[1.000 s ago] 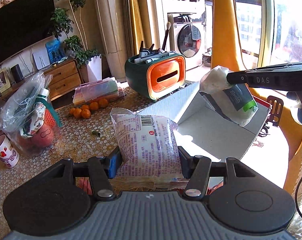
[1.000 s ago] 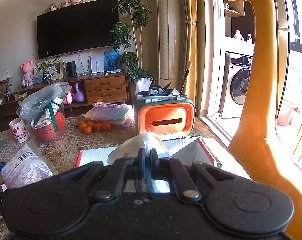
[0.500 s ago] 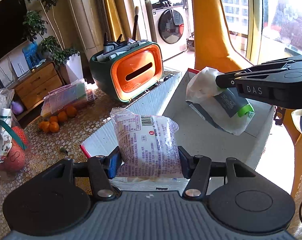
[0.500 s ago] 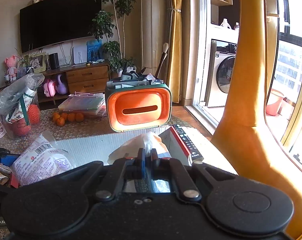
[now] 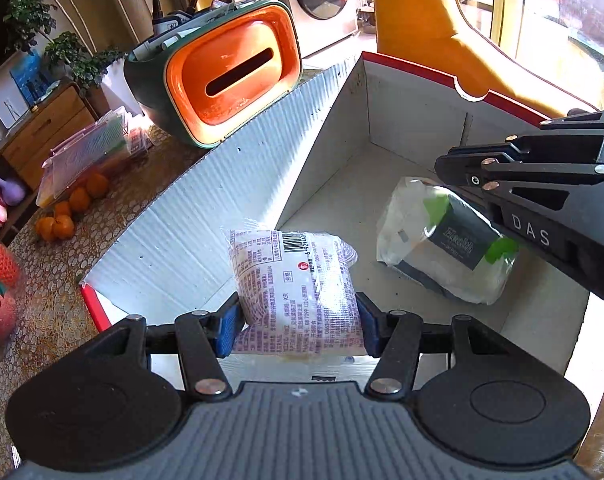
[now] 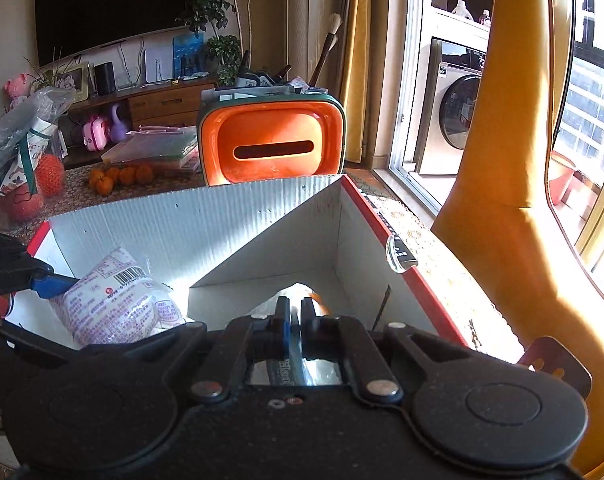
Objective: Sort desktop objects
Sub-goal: 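Carry the snack bag in left tool while right tool carries the white pack over the red box, then open left tool to drop the snack bag while right tool releases the white pack into the box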
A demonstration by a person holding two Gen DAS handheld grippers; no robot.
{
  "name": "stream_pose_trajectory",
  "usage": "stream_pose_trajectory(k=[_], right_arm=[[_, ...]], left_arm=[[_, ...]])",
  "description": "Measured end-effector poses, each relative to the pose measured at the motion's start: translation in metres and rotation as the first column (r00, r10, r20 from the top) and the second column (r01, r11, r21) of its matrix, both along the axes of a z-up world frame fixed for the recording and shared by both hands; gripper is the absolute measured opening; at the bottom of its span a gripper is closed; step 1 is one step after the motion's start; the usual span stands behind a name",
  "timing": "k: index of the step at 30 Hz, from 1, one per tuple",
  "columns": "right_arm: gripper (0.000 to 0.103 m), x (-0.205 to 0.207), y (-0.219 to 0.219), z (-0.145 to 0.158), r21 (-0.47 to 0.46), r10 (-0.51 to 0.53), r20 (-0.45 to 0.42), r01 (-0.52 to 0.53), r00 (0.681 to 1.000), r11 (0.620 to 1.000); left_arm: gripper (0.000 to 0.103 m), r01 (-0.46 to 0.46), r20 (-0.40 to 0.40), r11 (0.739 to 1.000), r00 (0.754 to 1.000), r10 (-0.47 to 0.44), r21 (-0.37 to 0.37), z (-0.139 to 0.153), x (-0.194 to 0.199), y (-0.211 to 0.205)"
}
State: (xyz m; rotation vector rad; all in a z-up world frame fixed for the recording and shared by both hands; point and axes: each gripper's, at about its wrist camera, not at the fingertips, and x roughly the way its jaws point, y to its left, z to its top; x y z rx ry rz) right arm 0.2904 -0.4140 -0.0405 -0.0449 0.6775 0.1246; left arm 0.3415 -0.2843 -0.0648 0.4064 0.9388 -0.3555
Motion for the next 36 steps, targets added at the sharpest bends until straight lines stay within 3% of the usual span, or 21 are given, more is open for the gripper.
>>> stream_pose_trajectory(k=[7, 14, 25, 36], right_arm=[[0.004, 0.005, -0.003, -0.009, -0.002, 0.009, -0.035, -0.009, 0.999, 1.000], [0.018, 0.006, -0.004, -0.007, 0.003, 0.032, -0.060, -0.032, 0.998, 0.999], [0.037, 0.000, -0.009, -0.003, 0.015, 0.014, -0.056, -0.013, 0.998, 1.000], [0.052, -0.014, -0.011, 0.012, 0.045, 0.007, -0.027, -0.005, 1.000, 0.999]], left_arm=[[0.057, 0.002, -0.127, 0.999, 0.992, 0.002, 0.035, -0.012, 0.014, -0.005], [0.058, -0.009, -0.168, 0.999, 0.986, 0.018, 0.053, -0.014, 0.018, -0.005], [0.077, -0.018, -0.129, 1.000, 0.992, 0.015, -0.024, 0.004, 0.008, 0.006], [0.080, -0.049, -0.043, 0.985, 0.998, 0.042, -0.166, 0.030, -0.014, 0.024]])
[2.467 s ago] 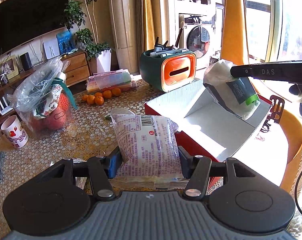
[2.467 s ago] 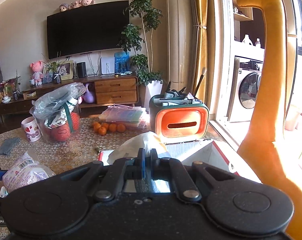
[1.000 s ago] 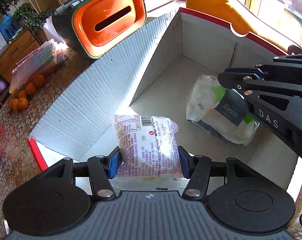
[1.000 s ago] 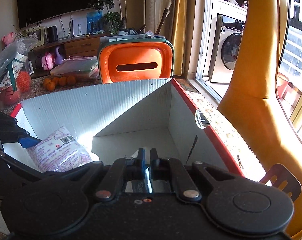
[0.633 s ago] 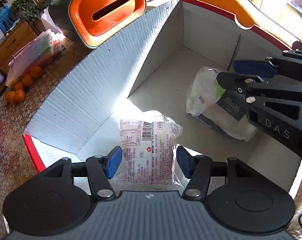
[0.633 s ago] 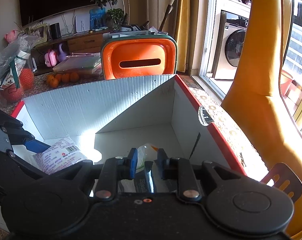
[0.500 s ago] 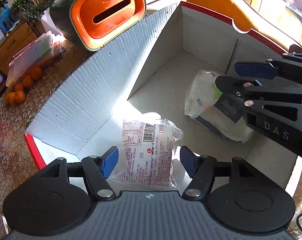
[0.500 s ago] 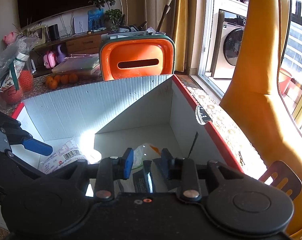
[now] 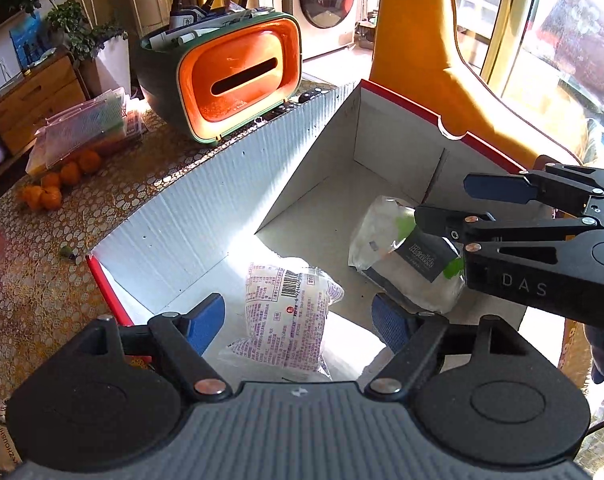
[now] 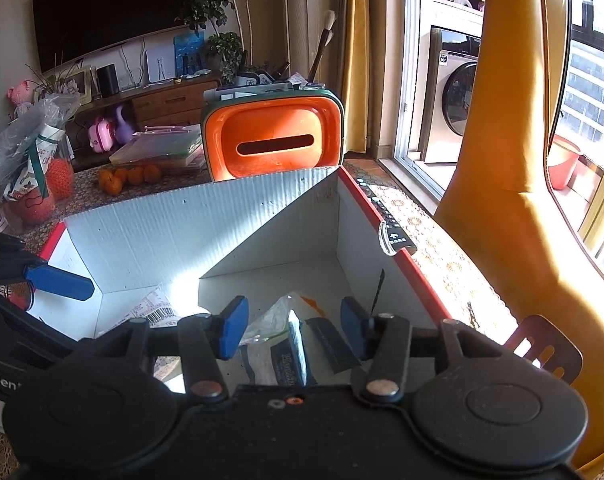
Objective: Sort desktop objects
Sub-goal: 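Open left tool to drop the snack bag while right tool releases the white pack into the box, then move left tool to the yellow figurine while right tool moves to the blue-labelled bottle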
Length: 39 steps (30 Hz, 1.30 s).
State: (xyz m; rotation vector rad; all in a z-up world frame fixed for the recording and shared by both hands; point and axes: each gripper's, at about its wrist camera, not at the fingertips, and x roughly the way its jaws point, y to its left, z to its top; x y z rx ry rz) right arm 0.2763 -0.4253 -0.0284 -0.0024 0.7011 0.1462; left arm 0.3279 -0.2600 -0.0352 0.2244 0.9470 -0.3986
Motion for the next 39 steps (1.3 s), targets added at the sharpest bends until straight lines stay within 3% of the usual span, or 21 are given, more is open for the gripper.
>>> stream_pose_trajectory(k=[8, 16, 22, 28, 32, 39], right_arm=[[0.055, -0.014, 0.006, 0.010, 0.005, 0.004, 0.008, -0.004, 1.000, 1.000], [0.064, -0.031, 0.012, 0.022, 0.006, 0.001, 0.027, -0.001, 1.000, 1.000], [0.071, -0.048, 0.022, 0.032, -0.005, 0.020, 0.056, -0.019, 0.998, 1.000], [0.082, -0.068, 0.031, 0.040, 0.010, 0.027, 0.084, -0.028, 0.996, 1.000], [0.087, -0.082, 0.037, 0.046, 0.020, 0.030, 0.090, -0.032, 0.995, 0.999], [0.095, -0.105, 0.055, 0.053, 0.033, 0.052, 0.104, -0.055, 0.993, 0.998]], left_arm=[[0.080, -0.009, 0.048, 0.999, 0.999, 0.011, -0.049, 0.015, -0.022, 0.009], [0.080, 0.013, 0.117, 0.998, 0.993, -0.006, -0.055, 0.027, -0.050, 0.019], [0.080, 0.016, 0.141, 0.995, 0.990, -0.002, -0.101, 0.037, -0.068, 0.034], [0.088, 0.001, 0.167, 0.991, 0.986, 0.022, -0.137, 0.046, -0.086, 0.056], [0.103, -0.015, 0.182, 0.985, 0.982, 0.046, -0.170, 0.052, -0.099, 0.074], [0.103, -0.023, 0.226, 0.981, 0.972, 0.068, -0.194, 0.060, -0.127, 0.106]])
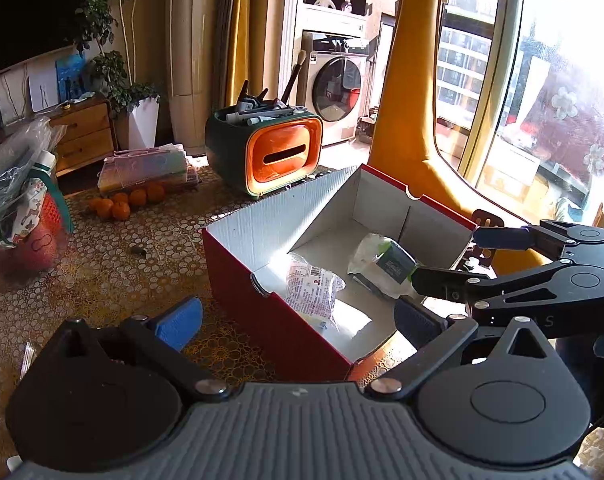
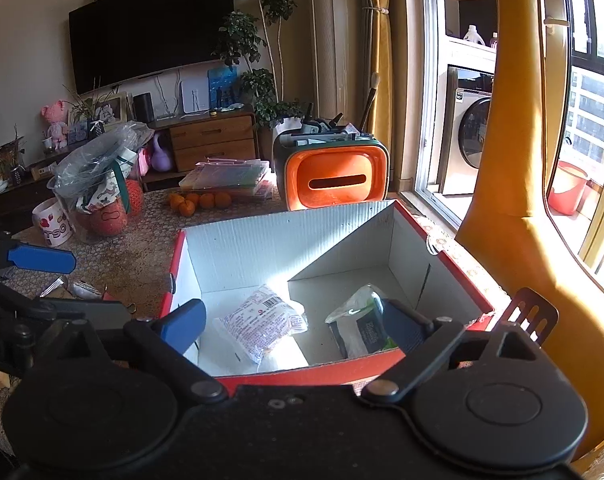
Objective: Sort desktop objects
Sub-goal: 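Move left tool to the yellow figurine while right tool moves to the blue-labelled bottle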
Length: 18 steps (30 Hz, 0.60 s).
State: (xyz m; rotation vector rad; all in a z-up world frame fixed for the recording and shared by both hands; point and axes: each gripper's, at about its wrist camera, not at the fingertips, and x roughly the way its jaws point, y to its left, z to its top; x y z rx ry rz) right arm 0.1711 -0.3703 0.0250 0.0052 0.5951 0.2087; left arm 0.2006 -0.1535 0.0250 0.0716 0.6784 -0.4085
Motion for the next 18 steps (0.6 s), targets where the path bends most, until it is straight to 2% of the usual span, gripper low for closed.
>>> stream_pose_trajectory(k=[13, 18], right_arm=[[0.097, -0.034, 0.069, 0.008, 0.000, 0.106, 0.030, -0.106, 0.994, 0.994], [0.097, -0.042, 0.095, 0.007, -0.010, 0.145, 0.029, -0.145, 0.989, 0.989]], left_arm=[[0.103, -0.087, 0.048, 0.996, 0.995, 0.088, -0.021, 0.001, -0.061, 0.076], [0.103, -0.127, 0.059, 0.992, 0.990, 0.127, -0.009, -0.004, -0.080, 0.103]])
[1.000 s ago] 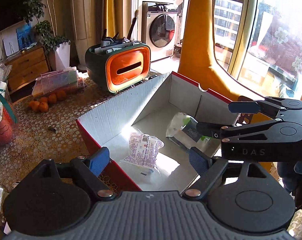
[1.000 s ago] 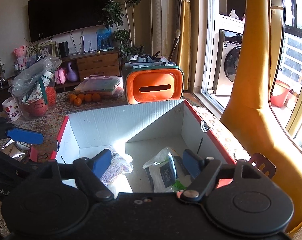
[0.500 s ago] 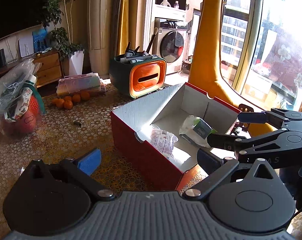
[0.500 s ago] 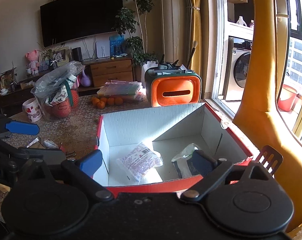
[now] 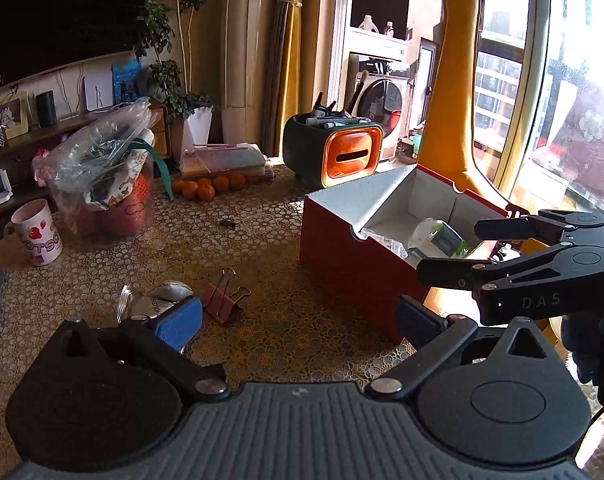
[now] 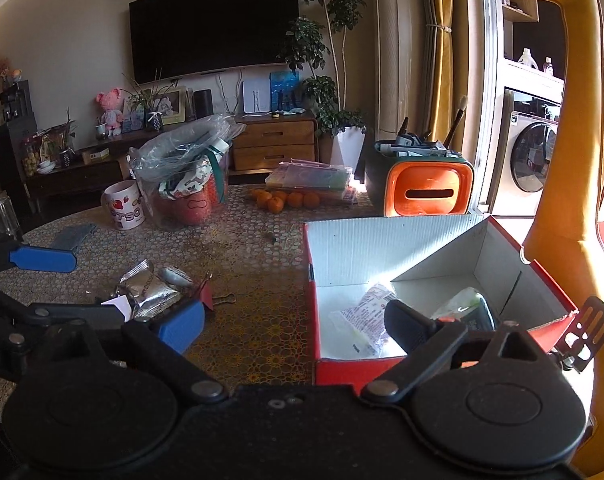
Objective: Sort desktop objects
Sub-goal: 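Move left tool to the yellow figurine while right tool moves to the blue-labelled bottle, then close left tool on the yellow figurine while right tool grasps the blue-labelled bottle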
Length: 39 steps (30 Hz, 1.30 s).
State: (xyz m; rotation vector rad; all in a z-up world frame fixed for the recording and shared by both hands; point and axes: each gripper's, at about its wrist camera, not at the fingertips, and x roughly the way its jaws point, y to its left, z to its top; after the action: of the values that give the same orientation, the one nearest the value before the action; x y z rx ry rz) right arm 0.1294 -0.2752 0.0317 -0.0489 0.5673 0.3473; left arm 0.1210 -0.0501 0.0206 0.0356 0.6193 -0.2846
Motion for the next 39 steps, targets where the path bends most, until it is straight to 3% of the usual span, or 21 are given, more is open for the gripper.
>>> stream_pose_trajectory(k=[10, 21, 39], right_arm=[[0.097, -0.003, 0.049, -0.016, -0.018, 0.057, -0.013, -0.057, 0.998, 0.998], [0.097, 0.001, 0.100, -0.040, -0.037, 0.117, -0.045, -0.118, 0.992, 0.992], [0.096, 0.018, 0.172, -0.084, -0.084, 0.133, -0.115, -0.143, 0.984, 0.986]], left_arm=[[0.103, -0.097, 0.009, 0.995, 0.995, 0.097, 0.003, -0.021, -0.025, 0.053], [0.103, -0.185, -0.002, 0.980, 0.983, 0.185, 0.070, -0.058, -0.039, 0.097], [0.103, -0.200, -0.059, 0.973, 0.976, 0.208, 0.116, -0.112, -0.023, 0.132]])
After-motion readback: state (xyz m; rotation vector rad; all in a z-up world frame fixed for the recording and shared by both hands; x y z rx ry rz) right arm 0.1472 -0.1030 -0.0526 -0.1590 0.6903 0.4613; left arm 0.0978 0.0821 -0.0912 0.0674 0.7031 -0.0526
